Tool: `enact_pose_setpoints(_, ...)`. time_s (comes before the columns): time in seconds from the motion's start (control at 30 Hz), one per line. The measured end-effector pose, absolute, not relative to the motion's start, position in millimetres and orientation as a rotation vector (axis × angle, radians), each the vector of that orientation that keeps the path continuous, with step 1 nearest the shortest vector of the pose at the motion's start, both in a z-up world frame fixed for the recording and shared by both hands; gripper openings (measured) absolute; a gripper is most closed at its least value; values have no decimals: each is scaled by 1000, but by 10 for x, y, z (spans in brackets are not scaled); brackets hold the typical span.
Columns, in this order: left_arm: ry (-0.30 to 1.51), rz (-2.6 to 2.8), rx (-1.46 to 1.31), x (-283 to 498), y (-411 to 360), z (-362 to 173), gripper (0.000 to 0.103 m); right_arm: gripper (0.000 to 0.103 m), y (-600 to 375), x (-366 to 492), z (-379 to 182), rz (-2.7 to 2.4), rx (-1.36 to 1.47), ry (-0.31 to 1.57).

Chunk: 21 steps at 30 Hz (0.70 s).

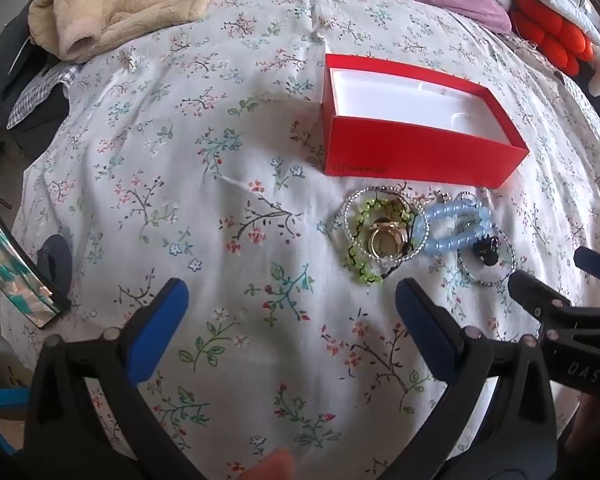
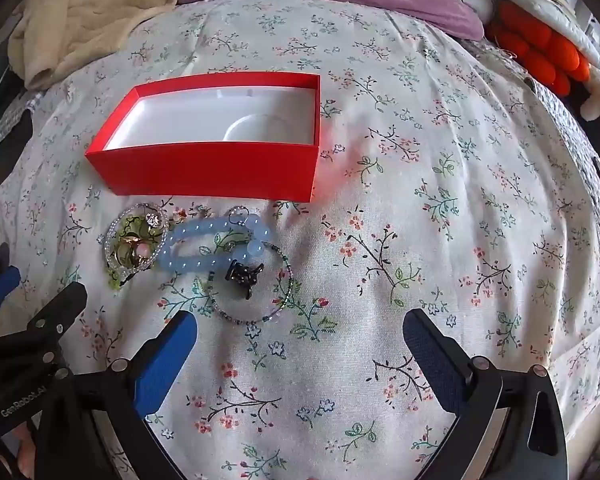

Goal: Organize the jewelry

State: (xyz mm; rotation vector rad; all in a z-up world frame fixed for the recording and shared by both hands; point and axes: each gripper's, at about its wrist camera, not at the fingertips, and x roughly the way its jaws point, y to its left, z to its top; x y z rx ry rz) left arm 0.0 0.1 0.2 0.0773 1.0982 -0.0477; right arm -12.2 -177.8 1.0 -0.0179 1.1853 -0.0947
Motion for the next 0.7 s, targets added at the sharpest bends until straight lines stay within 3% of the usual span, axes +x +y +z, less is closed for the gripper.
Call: enact_pose_setpoints(0.7,1099,-47,76,5,0,9,103,103,-1785,-109,-4,-97,-16,1189)
